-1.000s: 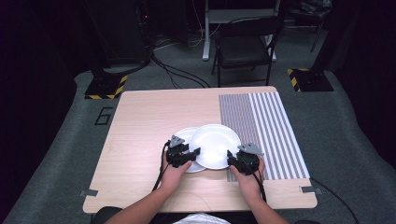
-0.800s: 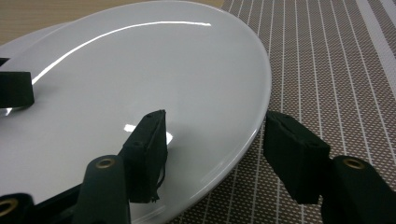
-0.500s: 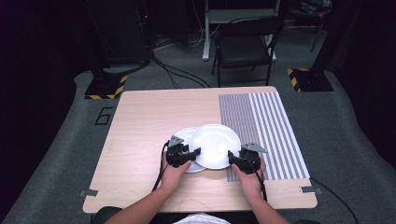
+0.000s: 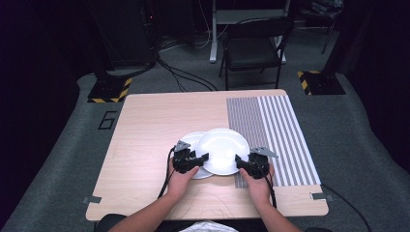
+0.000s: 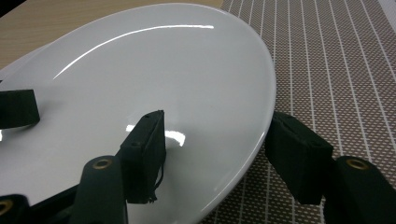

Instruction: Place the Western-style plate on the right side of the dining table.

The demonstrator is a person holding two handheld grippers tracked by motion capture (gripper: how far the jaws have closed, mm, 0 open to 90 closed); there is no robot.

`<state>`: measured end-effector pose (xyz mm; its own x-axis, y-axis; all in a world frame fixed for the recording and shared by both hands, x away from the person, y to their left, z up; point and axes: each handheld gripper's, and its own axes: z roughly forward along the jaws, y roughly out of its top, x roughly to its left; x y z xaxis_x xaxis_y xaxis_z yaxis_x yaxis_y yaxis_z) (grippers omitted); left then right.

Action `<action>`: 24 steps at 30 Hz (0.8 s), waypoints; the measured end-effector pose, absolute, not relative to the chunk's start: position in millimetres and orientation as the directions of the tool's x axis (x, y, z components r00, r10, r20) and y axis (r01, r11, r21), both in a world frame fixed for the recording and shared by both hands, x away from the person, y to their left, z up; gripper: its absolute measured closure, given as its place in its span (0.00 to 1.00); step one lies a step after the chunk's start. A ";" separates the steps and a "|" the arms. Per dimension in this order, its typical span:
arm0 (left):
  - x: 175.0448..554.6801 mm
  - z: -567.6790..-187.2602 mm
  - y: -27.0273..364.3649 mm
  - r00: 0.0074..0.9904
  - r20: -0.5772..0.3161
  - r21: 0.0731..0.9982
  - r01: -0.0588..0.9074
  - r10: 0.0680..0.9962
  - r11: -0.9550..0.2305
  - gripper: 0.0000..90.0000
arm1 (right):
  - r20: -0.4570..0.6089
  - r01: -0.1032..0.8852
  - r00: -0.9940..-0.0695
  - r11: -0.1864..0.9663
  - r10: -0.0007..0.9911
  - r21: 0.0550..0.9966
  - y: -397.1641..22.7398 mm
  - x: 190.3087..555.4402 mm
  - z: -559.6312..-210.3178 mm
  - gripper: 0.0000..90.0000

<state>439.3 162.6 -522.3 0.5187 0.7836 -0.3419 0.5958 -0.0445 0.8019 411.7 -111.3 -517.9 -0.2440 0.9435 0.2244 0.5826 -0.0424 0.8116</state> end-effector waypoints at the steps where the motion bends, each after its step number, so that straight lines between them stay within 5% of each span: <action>1: 439.4 -522.4 162.1 0.520 -0.344 0.803 0.595 0.782 -0.042 0.50 | 0.232 0.587 -0.241 -0.049 0.943 0.808 -111.2 411.7 -517.9 0.42; 24: 441.3 -512.8 164.3 0.504 -0.361 0.795 0.607 0.785 -0.025 0.50 | 0.281 0.587 -0.217 -0.104 0.935 0.803 -111.5 407.6 -509.0 0.48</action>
<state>441.3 164.3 -512.8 0.5044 0.7846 -0.3606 0.6066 -0.0247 0.7947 407.6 -111.5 -509.0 -0.2175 0.9348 0.2809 0.5874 -0.1045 0.8025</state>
